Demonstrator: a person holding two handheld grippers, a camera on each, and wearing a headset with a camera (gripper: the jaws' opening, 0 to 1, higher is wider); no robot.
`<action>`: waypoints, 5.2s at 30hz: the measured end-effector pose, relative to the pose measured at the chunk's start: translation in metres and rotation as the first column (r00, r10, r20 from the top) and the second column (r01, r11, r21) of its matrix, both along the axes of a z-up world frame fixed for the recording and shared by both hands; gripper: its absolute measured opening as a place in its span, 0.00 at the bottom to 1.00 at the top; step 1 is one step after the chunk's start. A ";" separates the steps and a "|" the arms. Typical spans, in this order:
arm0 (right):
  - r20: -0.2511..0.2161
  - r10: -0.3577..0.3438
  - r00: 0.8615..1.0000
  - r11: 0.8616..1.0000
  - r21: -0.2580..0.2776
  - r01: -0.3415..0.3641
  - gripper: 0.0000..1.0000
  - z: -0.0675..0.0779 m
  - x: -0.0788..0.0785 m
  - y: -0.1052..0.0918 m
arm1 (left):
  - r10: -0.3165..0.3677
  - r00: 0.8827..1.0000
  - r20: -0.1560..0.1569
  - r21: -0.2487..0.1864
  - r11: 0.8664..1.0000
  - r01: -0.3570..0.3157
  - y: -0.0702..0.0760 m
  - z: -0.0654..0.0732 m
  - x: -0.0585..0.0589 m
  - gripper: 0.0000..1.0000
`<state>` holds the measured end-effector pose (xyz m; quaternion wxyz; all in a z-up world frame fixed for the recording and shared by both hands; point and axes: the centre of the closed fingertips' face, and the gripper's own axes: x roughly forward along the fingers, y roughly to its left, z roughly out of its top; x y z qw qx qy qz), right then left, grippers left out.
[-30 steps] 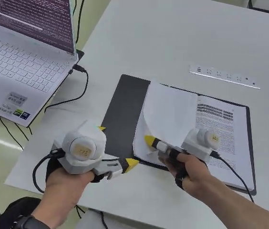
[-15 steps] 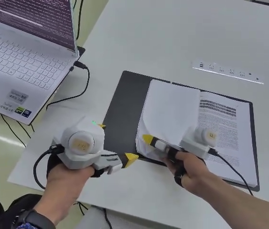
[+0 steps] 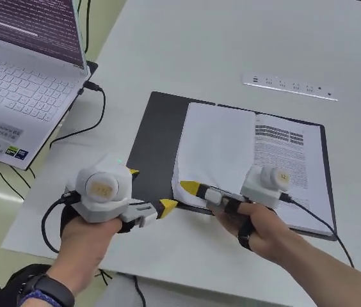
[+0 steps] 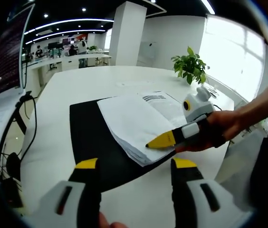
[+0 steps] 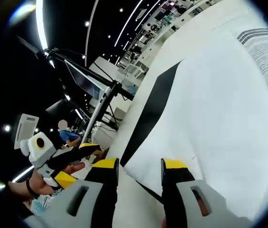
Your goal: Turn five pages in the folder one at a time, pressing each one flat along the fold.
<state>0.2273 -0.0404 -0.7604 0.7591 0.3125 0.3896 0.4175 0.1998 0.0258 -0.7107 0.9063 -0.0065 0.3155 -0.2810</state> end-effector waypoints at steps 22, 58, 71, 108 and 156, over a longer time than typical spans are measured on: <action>0.095 -0.164 0.982 0.986 -0.027 0.167 0.32 0.027 -0.016 -0.084 | -0.111 0.994 -0.012 -0.028 0.993 0.110 -0.047 -0.001 0.025 0.18; 0.116 -0.207 0.971 0.975 -0.059 0.215 0.15 0.023 0.005 -0.114 | -0.090 0.976 -0.198 0.034 0.995 0.098 -0.044 -0.077 0.020 0.00; 0.146 -0.249 0.957 0.959 -0.102 0.265 0.06 0.014 0.067 -0.125 | -0.089 0.979 -0.183 0.050 0.994 0.099 -0.044 -0.078 0.020 0.00; 0.138 -0.380 0.915 0.911 -0.116 0.396 0.00 -0.001 0.143 -0.126 | -0.064 0.980 -0.186 0.058 0.995 0.076 -0.045 -0.082 0.026 0.00; 0.142 -0.566 0.812 0.814 -0.063 0.578 0.00 -0.013 0.250 -0.135 | -0.089 0.979 -0.183 0.058 0.993 0.101 -0.043 -0.083 0.026 0.00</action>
